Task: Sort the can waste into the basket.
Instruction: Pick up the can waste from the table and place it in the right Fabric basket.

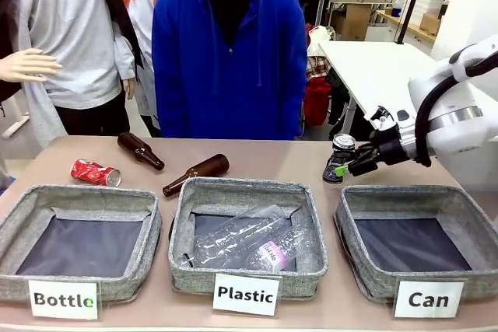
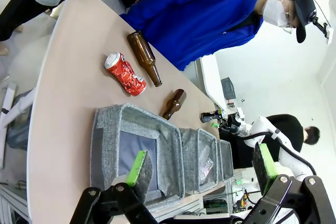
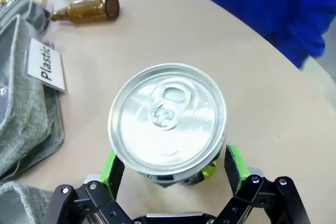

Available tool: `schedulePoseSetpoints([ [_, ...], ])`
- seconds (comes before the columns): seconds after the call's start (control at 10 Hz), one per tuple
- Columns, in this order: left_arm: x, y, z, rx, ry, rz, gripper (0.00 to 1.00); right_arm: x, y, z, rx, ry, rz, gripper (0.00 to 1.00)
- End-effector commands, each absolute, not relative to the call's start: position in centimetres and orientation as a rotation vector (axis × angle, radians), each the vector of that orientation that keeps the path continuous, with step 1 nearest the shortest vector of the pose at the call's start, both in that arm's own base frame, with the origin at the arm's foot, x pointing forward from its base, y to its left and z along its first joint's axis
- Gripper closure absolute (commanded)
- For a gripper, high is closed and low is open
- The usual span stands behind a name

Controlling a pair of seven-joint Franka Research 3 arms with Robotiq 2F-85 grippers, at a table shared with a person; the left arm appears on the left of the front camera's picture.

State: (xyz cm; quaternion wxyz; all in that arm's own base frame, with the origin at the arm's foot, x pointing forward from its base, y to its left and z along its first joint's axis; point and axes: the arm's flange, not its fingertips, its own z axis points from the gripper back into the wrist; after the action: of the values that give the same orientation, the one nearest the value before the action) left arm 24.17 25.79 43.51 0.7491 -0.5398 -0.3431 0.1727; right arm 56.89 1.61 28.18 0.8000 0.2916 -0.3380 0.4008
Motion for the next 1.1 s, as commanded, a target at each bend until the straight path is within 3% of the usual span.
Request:
schedulePoseSetpoints([
  [0.0, 24.20, 25.89, 43.63, -1.192, -0.780, 0.360, 0.00, 57.75, 2.10, 27.91, 0.667, -0.797, 0.783, 0.00],
  [0.4, 24.20, 25.89, 43.63, -1.192, -0.780, 0.360, 0.00, 57.97, 2.71, 27.54, 0.687, -0.810, 0.765, 0.00],
  [0.5, 24.20, 25.89, 43.63, -1.192, -0.780, 0.360, 0.00, 57.99, 2.73, 27.56, 0.688, -0.815, 0.762, 0.54],
  [0.6, 24.20, 25.89, 43.63, -1.192, -0.780, 0.360, 0.00, 58.02, 2.76, 27.59, 0.689, -0.812, 0.760, 0.60],
  [0.7, 24.20, 25.89, 43.63, -1.192, -0.780, 0.360, 0.00, 58.06, 2.73, 27.55, 0.694, -0.810, 0.754, 1.00],
  [0.9, 24.20, 25.89, 43.63, -1.192, -0.780, 0.360, 0.00, 58.07, 2.86, 27.63, 0.695, -0.798, 0.762, 1.00],
  [1.0, 24.20, 25.89, 43.63, -1.192, -0.780, 0.360, 0.00, 58.06, 2.89, 27.72, 0.687, -0.794, 0.764, 0.88],
])
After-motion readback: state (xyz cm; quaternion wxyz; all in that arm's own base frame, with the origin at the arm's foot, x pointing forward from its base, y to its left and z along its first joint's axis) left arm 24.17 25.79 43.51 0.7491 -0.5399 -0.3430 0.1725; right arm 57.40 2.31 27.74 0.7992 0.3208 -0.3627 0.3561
